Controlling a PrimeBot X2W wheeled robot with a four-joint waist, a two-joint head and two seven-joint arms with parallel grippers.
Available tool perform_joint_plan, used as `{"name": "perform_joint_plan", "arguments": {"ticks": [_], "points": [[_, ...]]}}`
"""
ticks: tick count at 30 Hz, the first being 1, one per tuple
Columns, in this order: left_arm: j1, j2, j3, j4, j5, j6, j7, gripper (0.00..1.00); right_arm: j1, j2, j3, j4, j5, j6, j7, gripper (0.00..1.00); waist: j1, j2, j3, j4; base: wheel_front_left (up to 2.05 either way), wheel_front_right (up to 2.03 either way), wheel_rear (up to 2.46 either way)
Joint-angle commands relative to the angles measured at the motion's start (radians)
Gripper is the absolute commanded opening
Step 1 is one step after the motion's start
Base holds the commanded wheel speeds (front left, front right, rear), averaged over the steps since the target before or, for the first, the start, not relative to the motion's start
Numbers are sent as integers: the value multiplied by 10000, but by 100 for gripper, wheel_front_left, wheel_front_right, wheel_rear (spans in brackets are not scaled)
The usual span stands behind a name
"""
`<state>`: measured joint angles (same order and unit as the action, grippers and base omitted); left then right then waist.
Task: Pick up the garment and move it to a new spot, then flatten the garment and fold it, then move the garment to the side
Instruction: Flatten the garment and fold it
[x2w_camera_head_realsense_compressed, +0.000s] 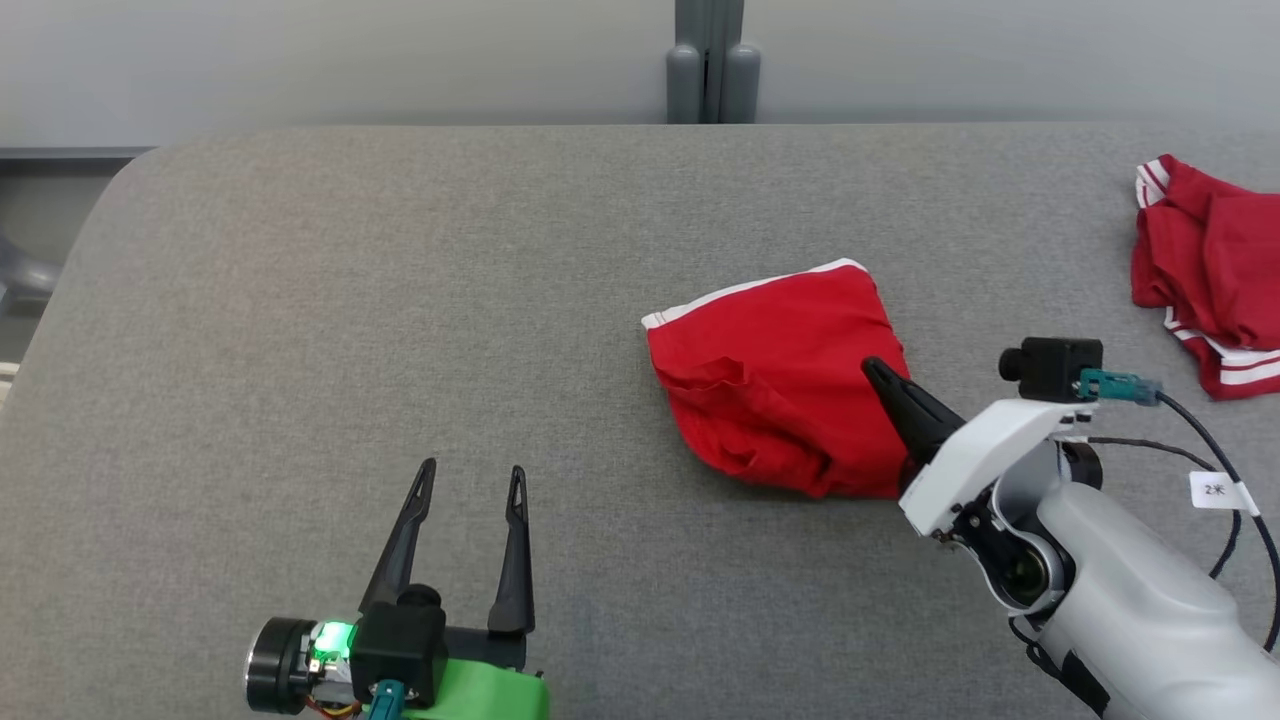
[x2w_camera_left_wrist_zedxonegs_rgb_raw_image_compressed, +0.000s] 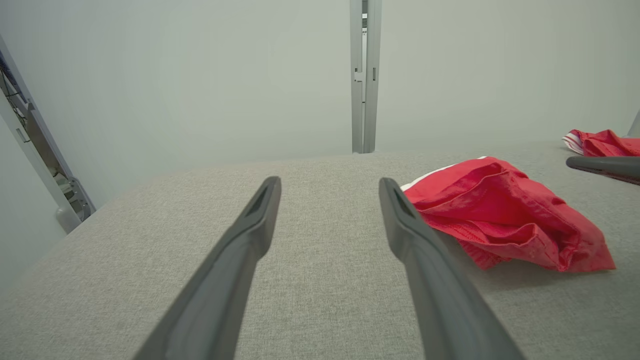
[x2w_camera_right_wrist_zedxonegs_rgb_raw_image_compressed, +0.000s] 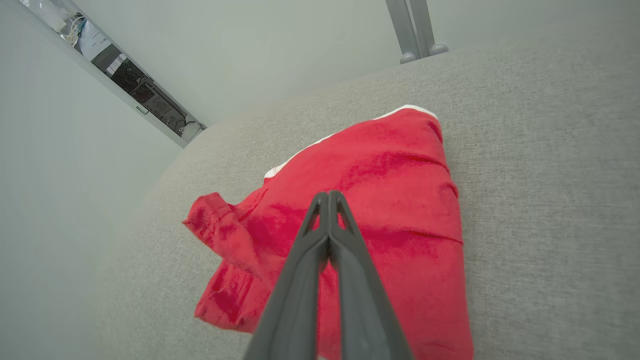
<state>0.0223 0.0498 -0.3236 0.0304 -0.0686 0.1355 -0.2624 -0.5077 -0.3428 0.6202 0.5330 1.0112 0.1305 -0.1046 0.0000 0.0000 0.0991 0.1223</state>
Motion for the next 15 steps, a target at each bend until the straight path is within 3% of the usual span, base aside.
{"name": "perform_joint_plan", "arguments": {"ticks": [1,7,15], "points": [[-204,19,-40,-29,-73,41,-28,100,-200,98,135,123,247,-1,116,0,0,0,222,298,0,0,0],[-441,19,-333,32,-183,75,-28,100,-938,302,1117,704,1027,0,810,0,0,0,463,620,0,0,0],[-552,19,-365,49,-229,163,-28,100,-750,87,2749,192,1975,0,1397,0,0,0,543,650,0,0,0]]}}
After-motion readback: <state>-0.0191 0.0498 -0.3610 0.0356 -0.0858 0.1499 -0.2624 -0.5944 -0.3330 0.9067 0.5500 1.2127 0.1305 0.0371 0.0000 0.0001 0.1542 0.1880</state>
